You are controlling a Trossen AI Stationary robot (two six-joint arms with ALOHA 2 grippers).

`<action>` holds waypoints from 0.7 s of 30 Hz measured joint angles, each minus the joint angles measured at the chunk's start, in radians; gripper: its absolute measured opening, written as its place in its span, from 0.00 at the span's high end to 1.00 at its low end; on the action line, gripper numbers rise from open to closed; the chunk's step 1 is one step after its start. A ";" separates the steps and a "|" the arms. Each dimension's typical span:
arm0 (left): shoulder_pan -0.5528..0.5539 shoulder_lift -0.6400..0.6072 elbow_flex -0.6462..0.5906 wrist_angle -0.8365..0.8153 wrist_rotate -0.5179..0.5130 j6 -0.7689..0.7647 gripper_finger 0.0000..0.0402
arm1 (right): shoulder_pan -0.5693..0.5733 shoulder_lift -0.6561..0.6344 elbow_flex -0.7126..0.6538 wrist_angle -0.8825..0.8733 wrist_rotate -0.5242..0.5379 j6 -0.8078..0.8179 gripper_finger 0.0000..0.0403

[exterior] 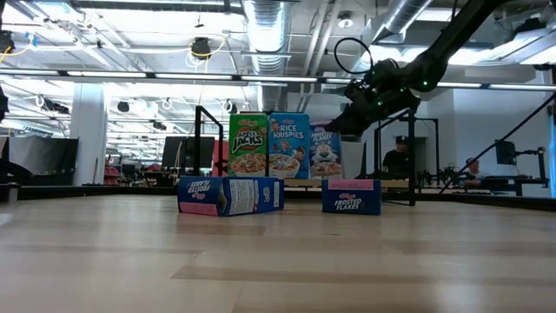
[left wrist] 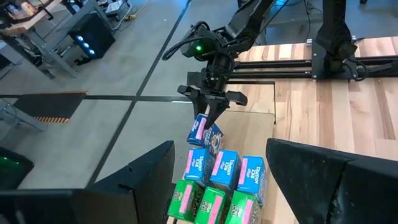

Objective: Stack cereal on shelf
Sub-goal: Put the bottom blue cereal box on the shelf aligned with the light blue cereal box

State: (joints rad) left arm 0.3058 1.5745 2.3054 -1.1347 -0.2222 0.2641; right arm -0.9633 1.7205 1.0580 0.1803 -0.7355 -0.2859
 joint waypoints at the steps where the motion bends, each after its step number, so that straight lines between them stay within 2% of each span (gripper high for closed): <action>1: 0.000 0.000 0.000 0.000 0.000 -0.002 0.39 | 0.004 0.001 0.000 0.000 0.000 -0.003 0.60; 17: 0.000 0.000 0.000 0.000 -0.013 -0.019 0.39 | 0.009 0.002 0.000 -0.046 0.006 -0.061 0.60; 21: 0.000 0.000 0.000 0.000 -0.013 -0.018 0.39 | 0.017 0.002 0.000 -0.075 0.026 -0.081 0.57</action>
State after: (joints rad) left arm 0.3058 1.5745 2.3054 -1.1351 -0.2348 0.2459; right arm -0.9462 1.7226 1.0584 0.1058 -0.7100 -0.3668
